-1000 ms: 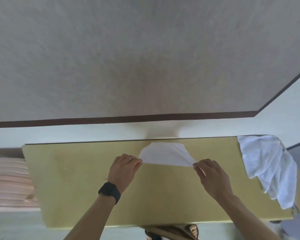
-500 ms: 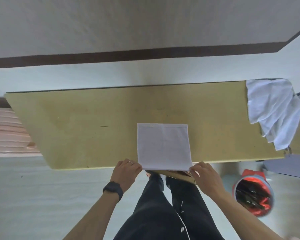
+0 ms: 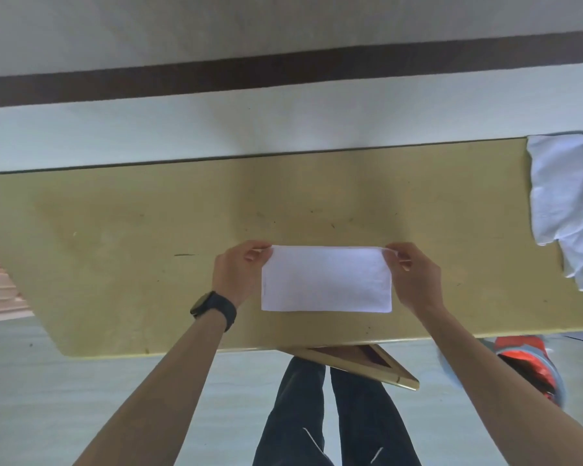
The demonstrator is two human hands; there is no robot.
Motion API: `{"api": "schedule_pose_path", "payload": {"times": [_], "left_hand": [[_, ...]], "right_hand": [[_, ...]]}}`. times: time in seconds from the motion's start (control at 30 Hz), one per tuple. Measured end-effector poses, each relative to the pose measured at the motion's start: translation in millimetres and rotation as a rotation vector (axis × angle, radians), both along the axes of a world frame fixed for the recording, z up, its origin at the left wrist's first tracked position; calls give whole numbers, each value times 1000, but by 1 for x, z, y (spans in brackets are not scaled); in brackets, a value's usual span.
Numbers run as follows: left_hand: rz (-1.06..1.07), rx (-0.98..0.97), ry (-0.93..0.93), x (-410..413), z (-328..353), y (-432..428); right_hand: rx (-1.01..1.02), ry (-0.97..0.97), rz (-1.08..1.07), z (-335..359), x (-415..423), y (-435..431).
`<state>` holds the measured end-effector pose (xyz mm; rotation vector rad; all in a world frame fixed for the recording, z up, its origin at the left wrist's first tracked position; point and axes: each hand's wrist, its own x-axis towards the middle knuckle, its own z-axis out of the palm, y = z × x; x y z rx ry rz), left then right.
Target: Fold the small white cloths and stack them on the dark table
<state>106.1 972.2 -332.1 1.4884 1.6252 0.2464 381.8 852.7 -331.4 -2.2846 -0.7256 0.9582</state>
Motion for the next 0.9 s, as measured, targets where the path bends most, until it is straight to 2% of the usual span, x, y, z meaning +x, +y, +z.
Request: {"api": "schedule_pose_path", "payload": {"times": [0.1,0.6,0.8,0.9], "left_hand": [[20,-24,19,-1,-14,6],[-218,82,259,-5,-31,13],[-323,114,372,1,-29,14],[-359,108,396,5,-25,10]], "right_hand": [[-15,-52,36,-13,1,6],[54,-442,292,-39,-4,5],[-19,-563,446,-36,0,4],[-98,-526,507,-32,-3,0]]}}
